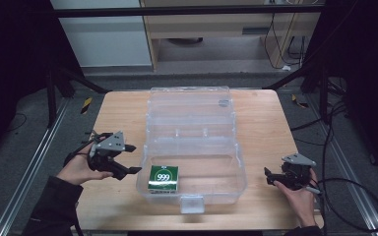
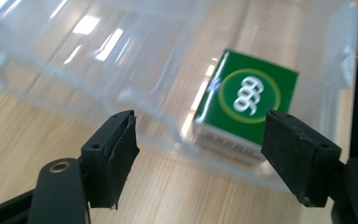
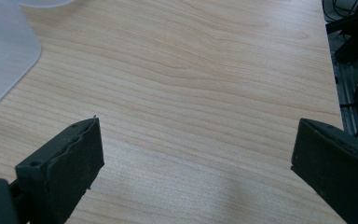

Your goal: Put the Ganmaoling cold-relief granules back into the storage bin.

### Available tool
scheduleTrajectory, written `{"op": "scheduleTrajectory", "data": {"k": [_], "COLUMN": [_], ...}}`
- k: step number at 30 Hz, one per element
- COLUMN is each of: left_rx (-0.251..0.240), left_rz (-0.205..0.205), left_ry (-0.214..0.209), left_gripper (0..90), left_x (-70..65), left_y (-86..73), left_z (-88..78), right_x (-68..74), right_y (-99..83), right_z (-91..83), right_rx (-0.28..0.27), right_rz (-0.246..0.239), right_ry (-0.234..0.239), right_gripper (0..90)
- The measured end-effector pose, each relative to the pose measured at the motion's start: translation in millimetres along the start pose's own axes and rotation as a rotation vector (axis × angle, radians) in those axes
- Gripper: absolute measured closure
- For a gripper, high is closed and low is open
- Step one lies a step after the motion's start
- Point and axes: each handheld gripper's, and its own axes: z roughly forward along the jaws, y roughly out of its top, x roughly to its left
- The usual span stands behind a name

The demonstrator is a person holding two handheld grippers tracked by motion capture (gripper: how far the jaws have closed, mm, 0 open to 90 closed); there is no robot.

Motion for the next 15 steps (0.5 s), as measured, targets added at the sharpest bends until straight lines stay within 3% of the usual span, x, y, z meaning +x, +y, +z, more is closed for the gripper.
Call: {"op": "scheduleTrajectory", "data": {"k": [6,11,15], "left_rx": [-0.036,-0.020,0.015], "left_rz": [-0.160,-0.287,-0.367], "left_ry": [0.087,0.159,0.191], "left_gripper": [27.1,27.0,26.6], "left_x": [7.5,11.8,16.7], "left_y": [-42.2,-71.9,-91.3], "left_z": [-0.6,12.0,26.8], "right_x": [0.1,-0.5,-1.1], "right_y": [-0.4,-0.4,-0.6], "right_z": [0.4,0.0,-0.3], "right_rx": [0.003,-0.001,-0.002], "right_rz": [0.005,0.010,0.010], "right_ry": [-0.001,-0.002,-0.004], "right_gripper": [2.5,2.5,2.5]}}
